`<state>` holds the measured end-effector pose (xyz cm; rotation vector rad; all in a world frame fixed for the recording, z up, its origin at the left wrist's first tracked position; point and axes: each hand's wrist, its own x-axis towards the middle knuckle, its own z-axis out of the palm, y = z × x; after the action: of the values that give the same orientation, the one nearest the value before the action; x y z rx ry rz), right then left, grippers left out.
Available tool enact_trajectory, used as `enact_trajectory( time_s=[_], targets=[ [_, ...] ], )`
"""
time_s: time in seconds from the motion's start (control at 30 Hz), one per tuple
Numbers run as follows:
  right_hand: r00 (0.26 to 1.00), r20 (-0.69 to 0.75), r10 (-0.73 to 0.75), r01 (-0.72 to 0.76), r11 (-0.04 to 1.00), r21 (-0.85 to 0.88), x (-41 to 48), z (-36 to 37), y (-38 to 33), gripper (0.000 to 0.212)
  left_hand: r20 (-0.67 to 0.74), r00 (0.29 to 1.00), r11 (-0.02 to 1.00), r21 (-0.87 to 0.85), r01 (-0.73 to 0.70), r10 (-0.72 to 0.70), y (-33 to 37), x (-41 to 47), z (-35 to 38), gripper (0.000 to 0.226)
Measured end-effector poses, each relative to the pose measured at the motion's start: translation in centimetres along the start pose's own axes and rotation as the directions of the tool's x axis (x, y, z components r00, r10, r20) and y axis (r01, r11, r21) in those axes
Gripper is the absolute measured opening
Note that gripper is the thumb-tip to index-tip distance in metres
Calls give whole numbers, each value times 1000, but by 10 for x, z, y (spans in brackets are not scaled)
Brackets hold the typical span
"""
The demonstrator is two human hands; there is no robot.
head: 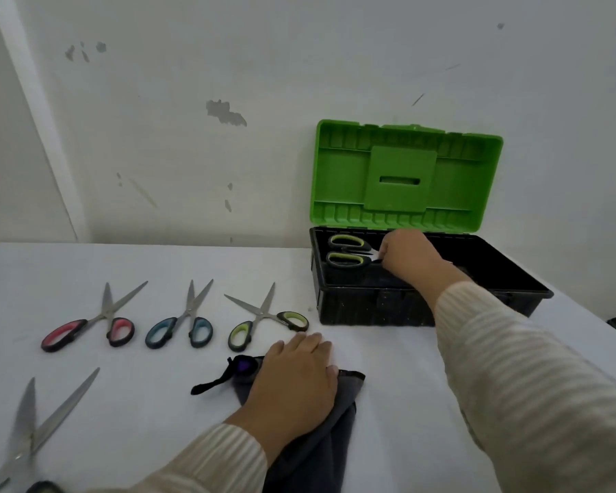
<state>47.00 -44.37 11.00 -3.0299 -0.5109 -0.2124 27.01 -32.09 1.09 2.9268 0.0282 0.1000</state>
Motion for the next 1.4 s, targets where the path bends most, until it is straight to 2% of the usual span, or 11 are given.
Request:
enact_trajectory(
  time_s=[0.43, 0.5, 0.6, 0.67, 0.77, 0.87, 0.93, 1.03, 1.17, 1.3, 1.4],
  targets=[
    [985, 150, -82, 97, 991, -96, 32, 27, -20, 18, -55, 998, 1000, -26, 16, -17, 1, 1, 0, 49],
    [994, 29, -109, 109, 994, 1, 16, 14, -23, 21, -59, 998, 999, -38, 17, -19, 1, 2, -1, 49],
    [985, -167, -35, 104, 900, 423, -34, -7, -39, 22, -97, 995, 991, -134, 20, -33, 2, 0, -4, 44],
    [989, -147, -19, 107, 778, 619, -78, -12, -54, 19, -150, 979, 904, -424, 61, -136, -2, -5, -10, 36],
    [990, 89, -108, -1, 631, 776, -133, -5, -76, 19, -215, 909, 651, -755, 77, -357, -14, -19, -30, 32],
    [970, 165, -178, 17, 729, 685, -165, 14, -92, 15, -261, 862, 560, -828, 31, -435, -38, -46, -56, 32],
    [977, 146, -157, 42, 808, 587, -176, 26, -99, 27, -276, 859, 638, -766, 73, -430, -66, -68, -67, 31],
    [974, 207, -92, -2, 911, 413, -182, 38, -104, 44, -194, 844, 776, -532, 338, -501, -122, -107, -77, 30],
    [975, 220, -19, -26, 979, 203, -187, 45, -115, 43, -55, 747, 732, -258, 631, -663, -173, -162, -93, 33],
    [987, 138, 86, -106, 985, 139, -189, 46, -124, 34, 137, 770, 776, -11, 631, -624, -183, -193, -97, 36],
    [994, 47, 100, -108, 964, 242, -191, 42, -130, 26, 157, 794, 804, 2, 595, -588, -184, -197, -91, 17]
  ],
)
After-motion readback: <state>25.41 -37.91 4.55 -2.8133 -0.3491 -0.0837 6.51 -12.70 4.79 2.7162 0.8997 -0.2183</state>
